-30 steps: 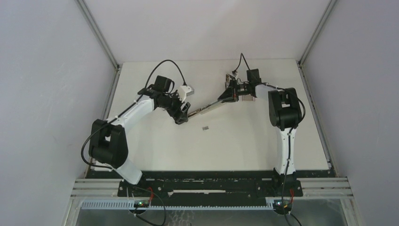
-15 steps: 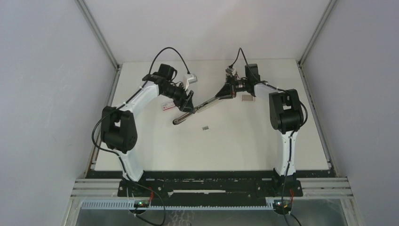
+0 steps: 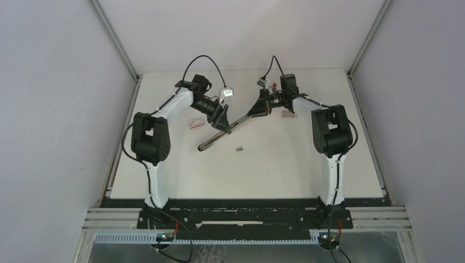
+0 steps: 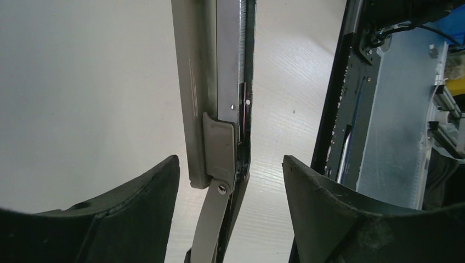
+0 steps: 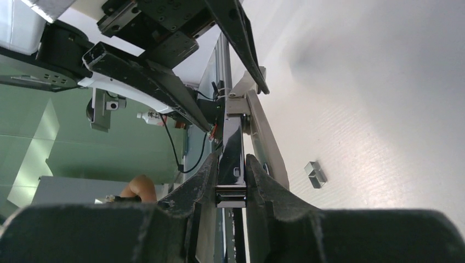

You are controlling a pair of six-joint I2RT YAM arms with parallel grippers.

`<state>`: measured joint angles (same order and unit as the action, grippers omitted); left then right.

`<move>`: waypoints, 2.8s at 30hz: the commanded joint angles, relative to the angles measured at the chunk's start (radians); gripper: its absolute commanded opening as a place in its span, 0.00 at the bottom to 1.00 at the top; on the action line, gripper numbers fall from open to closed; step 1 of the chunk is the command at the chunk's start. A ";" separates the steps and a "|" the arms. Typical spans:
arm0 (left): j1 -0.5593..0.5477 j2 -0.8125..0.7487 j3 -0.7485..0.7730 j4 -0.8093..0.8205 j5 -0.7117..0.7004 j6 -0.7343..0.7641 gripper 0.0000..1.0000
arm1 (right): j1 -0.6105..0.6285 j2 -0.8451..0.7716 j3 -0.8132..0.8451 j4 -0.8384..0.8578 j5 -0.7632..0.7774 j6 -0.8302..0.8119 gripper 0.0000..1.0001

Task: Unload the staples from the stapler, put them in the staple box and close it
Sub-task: Unload the staple at the center of the board.

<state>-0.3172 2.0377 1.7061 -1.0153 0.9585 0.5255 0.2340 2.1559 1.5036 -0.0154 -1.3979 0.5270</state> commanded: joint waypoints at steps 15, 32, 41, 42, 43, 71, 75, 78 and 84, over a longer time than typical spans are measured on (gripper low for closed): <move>-0.007 0.084 0.129 -0.253 0.153 0.180 0.61 | 0.030 -0.124 0.013 0.015 -0.092 -0.034 0.02; -0.008 0.125 0.153 -0.301 0.226 0.193 0.27 | 0.047 -0.142 0.016 -0.026 -0.095 -0.099 0.02; -0.005 0.134 0.161 -0.320 0.229 0.205 0.00 | 0.043 -0.137 0.029 -0.068 -0.081 -0.136 0.28; -0.004 0.133 0.163 -0.320 0.227 0.201 0.00 | 0.039 -0.137 0.036 -0.091 -0.079 -0.152 0.31; -0.003 0.133 0.164 -0.319 0.226 0.197 0.00 | 0.036 -0.136 0.044 -0.114 -0.077 -0.166 0.34; -0.028 -0.012 0.003 0.181 -0.374 -0.186 0.00 | -0.124 -0.180 0.208 -0.621 0.170 -0.549 0.53; -0.068 -0.044 -0.061 0.258 -0.511 -0.187 0.00 | -0.136 -0.204 0.208 -0.620 0.184 -0.536 0.53; -0.099 -0.053 -0.095 0.285 -0.575 -0.169 0.00 | -0.144 -0.229 0.203 -0.622 0.205 -0.522 0.53; -0.158 -0.060 -0.157 0.343 -0.686 -0.151 0.00 | -0.155 -0.312 0.153 -0.625 0.252 -0.498 0.54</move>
<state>-0.4446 2.0666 1.5753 -0.7559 0.3614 0.3679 0.0856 1.9503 1.6768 -0.6491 -1.1751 0.0154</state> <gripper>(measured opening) 0.397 0.535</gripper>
